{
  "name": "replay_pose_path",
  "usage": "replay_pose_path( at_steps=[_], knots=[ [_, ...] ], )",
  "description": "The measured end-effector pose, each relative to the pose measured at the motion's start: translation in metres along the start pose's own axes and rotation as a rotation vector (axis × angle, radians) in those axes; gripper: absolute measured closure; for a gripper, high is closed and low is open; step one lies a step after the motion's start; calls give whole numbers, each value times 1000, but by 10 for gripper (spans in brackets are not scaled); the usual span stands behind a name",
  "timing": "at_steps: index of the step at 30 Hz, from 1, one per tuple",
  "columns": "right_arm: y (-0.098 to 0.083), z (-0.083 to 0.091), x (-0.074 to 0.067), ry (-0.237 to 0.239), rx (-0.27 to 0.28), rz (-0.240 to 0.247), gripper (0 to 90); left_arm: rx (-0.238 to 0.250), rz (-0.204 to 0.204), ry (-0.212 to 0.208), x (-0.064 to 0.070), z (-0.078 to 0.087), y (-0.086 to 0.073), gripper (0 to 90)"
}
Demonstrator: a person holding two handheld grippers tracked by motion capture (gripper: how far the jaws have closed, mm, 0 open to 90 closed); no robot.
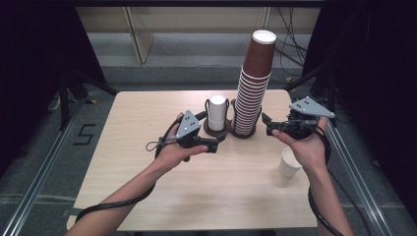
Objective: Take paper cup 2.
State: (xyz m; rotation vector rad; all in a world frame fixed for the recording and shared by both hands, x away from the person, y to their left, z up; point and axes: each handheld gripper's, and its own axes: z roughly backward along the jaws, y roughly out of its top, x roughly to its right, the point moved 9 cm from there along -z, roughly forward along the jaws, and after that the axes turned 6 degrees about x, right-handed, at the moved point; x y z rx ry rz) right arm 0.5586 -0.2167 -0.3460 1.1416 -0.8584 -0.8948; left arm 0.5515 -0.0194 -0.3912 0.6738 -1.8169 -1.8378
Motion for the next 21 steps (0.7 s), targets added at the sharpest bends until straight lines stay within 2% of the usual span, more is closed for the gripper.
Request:
replay_pose_path(
  at_steps=[3, 5, 6, 11, 12, 13, 16, 17, 20, 21],
  knots=[
    [13, -7, -2, 15, 10, 1, 3, 3, 9, -4, 1, -10, 4, 62],
    [22, -11, -1, 12, 33, 25, 4, 2, 3, 0, 1, -18, 8, 62],
    [26, -13, -3, 20, 30, 6, 3, 4, 3, 1, 1, -21, 9, 62],
    [50, -25, -2, 26, 49, 4, 4, 14, -11, 3, -1, -41, 21, 66],
    [54, -27, -2, 18, 49, -8, 4, 18, -16, 6, -2, -47, 25, 67],
    [61, -31, 0, 24, 59, 7, 4, 20, -18, 9, -3, -51, 27, 66],
    [75, -41, -1, 34, 68, -1, 4, 27, -9, 21, -9, -67, 36, 67],
    [84, -50, 0, 35, 72, -13, 4, 29, -6, 26, -12, -73, 40, 66],
    [90, -57, 0, 42, 66, -25, 4, 39, 15, 27, -17, -84, 50, 76],
    [98, -65, 2, 41, 71, -30, 4, 37, -7, 24, -19, -92, 56, 85]
  ],
)
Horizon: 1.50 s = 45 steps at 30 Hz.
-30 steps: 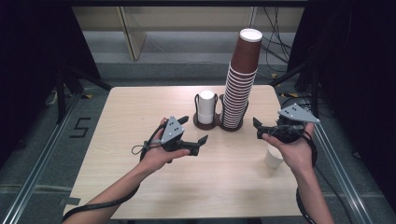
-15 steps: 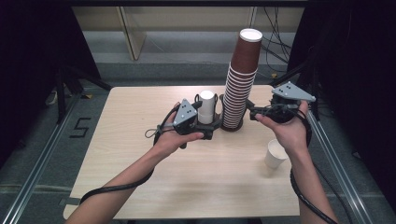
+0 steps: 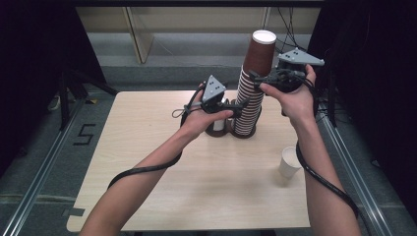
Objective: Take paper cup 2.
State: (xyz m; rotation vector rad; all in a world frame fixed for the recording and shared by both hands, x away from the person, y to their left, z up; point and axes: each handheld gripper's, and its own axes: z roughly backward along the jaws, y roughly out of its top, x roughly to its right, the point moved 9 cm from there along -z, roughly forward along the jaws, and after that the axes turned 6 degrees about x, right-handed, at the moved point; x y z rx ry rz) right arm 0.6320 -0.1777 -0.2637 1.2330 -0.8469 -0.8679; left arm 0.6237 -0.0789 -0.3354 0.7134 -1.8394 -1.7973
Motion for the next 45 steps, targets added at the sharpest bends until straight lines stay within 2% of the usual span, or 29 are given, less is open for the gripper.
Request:
replay_pose_path(
  at_steps=[3, 8, 12, 14, 16, 18, 26, 27, 29, 31, 34, 37, 40, 45],
  knots=[
    [5, -6, 1, 10, -2, -10, 4, -7, -13, 0, -2, -8, 3, 87],
    [12, -18, 7, 11, -8, -34, 4, -25, 10, 7, -9, -28, 5, 87],
    [14, -29, 9, 12, -18, -57, 4, -41, 11, 23, -16, -42, 4, 87],
    [14, -33, 10, 12, -20, -52, 4, -52, 16, 34, -19, -47, 2, 86],
    [14, -38, 10, 16, -22, -59, 5, -59, 30, 29, -21, -52, -1, 86],
    [15, -43, 11, 13, -26, -65, 4, -55, 80, 19, -20, -57, -3, 84],
    [13, -50, 13, 12, -43, -87, 9, -37, 98, 5, -19, -64, -1, 69],
    [12, -50, 14, 8, -39, -78, 12, -34, 97, 1, -18, -65, 0, 72],
    [11, -51, 13, 10, -40, -84, 12, -47, 82, -6, -17, -66, 0, 71],
    [11, -52, 13, 9, -38, -104, 23, -47, 84, -1, -16, -69, 1, 72],
    [11, -54, 15, 0, -31, -107, 39, -56, 76, 4, -17, -72, 1, 71],
    [10, -56, 16, -15, -26, -99, 75, -52, 80, 2, -17, -72, 1, 68],
    [10, -55, 19, -35, -5, -108, 156, -55, 88, 1, -17, -72, 1, 69],
    [10, -54, 20, -32, -7, -124, 163, -54, 95, 4, -17, -72, 1, 69]
  ],
)
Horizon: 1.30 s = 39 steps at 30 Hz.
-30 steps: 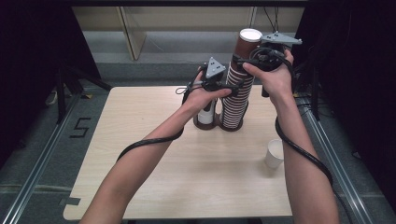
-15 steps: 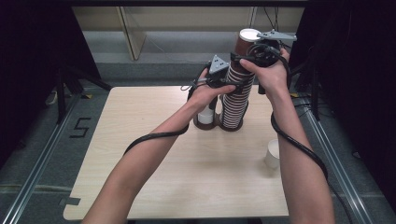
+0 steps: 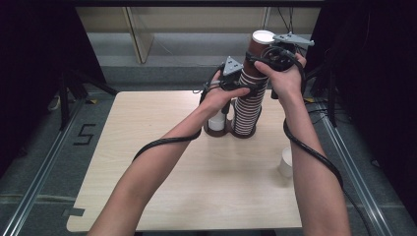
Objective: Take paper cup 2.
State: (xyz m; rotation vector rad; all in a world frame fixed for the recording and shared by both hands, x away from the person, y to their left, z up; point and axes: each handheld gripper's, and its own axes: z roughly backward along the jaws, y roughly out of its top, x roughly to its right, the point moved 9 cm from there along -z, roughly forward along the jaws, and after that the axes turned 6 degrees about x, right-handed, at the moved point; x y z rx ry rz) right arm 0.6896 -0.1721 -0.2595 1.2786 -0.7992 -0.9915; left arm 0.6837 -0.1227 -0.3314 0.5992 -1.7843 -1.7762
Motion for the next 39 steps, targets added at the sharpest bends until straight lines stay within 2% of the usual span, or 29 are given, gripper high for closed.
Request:
replay_pose_path(
  at_steps=[2, 3, 12, 17, 25, 32, 39],
  knots=[
    [1, 0, 0, -1, 6, -2, 166, 0, 4, 3, 0, 0, 0, 69],
    [2, 0, 0, -2, 13, -18, 169, 0, 4, 4, 0, 0, 0, 69],
    [5, 1, 0, -11, 20, -29, 175, -4, 3, 4, 0, 0, 0, 69],
    [13, 3, 1, -4, 51, -37, 180, -6, 1, 4, 0, 0, 0, 69],
    [28, 9, 1, -22, 95, -61, 184, -6, -1, 7, 0, 0, 1, 69],
    [33, 11, 3, -30, 118, -81, 185, -10, -2, 7, 0, 0, 1, 69],
    [36, 12, 4, -33, 147, -81, 186, -8, 1, 9, 0, -1, 1, 69]
  ],
)
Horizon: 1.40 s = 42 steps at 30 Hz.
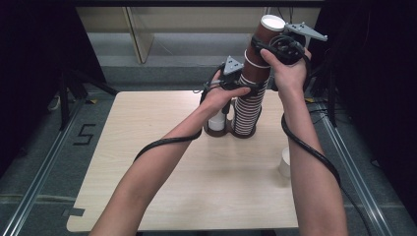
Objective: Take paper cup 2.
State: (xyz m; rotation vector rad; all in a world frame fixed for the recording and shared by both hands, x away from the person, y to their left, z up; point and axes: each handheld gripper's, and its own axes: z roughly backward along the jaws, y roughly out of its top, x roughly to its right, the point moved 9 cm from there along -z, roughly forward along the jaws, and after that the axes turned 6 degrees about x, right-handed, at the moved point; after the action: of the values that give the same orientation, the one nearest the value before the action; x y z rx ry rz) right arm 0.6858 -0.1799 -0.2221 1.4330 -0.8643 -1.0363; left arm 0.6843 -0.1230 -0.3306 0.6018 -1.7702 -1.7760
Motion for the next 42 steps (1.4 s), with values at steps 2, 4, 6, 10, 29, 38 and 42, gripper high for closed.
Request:
replay_pose_path(
  at_steps=[2, 4, 6, 10, 29, 38, 42],
  knots=[
    [4, 1, 1, -6, 20, 2, 186, -8, -9, 3, -1, 0, -1, 68],
    [5, 1, 0, -6, 22, -4, 186, -8, -9, 3, -1, 0, 0, 68],
    [9, 2, 0, -8, 42, -8, 186, -7, -9, 4, -1, 0, 0, 68],
    [17, 4, -2, -5, 65, -16, 186, -10, -11, 3, -1, 0, -1, 68],
    [48, 26, -2, 12, 188, -61, 189, -16, -12, 7, 0, 0, -1, 64],
    [54, 42, 2, 25, 211, -71, 189, -9, -14, 5, 0, -1, 0, 64],
    [56, 47, 2, 28, 221, -64, 189, -1, -18, 1, 1, 0, 1, 65]
  ],
)
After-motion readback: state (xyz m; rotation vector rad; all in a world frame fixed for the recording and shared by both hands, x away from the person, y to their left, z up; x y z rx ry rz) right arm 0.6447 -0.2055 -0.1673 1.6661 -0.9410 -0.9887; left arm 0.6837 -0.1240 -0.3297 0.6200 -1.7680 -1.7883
